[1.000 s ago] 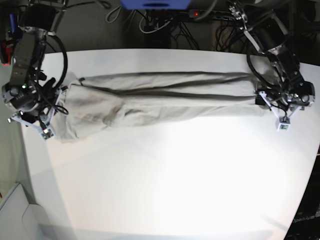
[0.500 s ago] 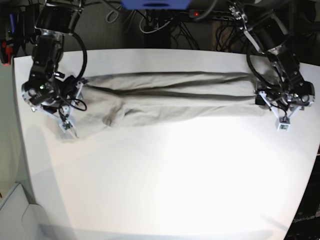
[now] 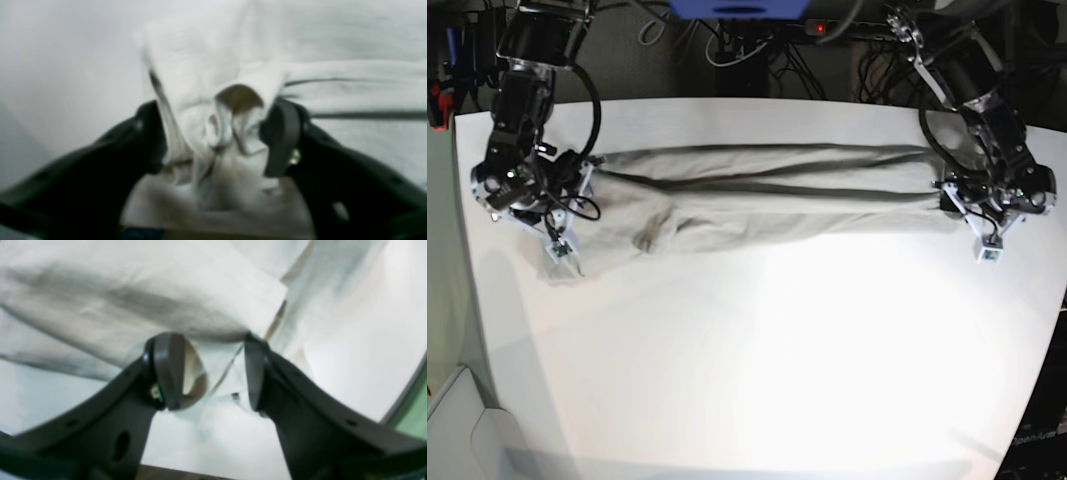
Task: Layout the t-shirt on the table in an organized manner, then fold the t-shirt properly
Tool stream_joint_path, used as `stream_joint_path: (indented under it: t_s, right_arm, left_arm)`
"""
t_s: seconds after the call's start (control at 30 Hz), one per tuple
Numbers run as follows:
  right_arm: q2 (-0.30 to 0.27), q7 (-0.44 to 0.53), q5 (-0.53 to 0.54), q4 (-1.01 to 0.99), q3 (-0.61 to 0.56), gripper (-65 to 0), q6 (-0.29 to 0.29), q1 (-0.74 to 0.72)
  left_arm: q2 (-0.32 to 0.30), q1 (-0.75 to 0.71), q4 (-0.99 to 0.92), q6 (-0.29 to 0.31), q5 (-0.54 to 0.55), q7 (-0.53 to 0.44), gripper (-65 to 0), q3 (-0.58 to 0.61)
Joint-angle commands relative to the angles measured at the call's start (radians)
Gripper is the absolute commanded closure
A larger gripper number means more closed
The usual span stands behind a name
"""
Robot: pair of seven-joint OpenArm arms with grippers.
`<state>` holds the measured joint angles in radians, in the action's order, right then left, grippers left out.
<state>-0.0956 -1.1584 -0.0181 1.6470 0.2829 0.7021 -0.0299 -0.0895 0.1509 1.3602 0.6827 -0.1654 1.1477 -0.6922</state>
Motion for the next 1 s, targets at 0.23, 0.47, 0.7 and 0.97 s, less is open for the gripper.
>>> stream_joint_path:
  t_s: [0.23, 0.47, 0.7, 0.97]
  right_arm:
    - [-0.025, 0.011, 0.005, 0.017, 0.008, -29.9, -0.004, -0.034]
    - [-0.025, 0.011, 0.005, 0.017, 0.008, -29.9, -0.004, -0.035]
    - [-0.025, 0.011, 0.005, 0.017, 0.006, -29.9, -0.004, -0.035]
    - [-0.025, 0.011, 0.005, 0.019, 0.006, -29.9, -0.004, -0.035]
  left_arm:
    - [0.009, -0.004, -0.071, -0.002, -0.047, 0.033, -0.7, 0.002]
    - [0.041, -0.003, 0.064, -0.011, -0.058, 0.039, 0.0, 0.002]
    - [0.124, 0.013, 0.348, -0.013, -0.059, 0.179, 0.0, 0.045]
    - [0.247, 0.016, 0.440, -0.228, -0.050, 0.193, 0.0, 0.179]
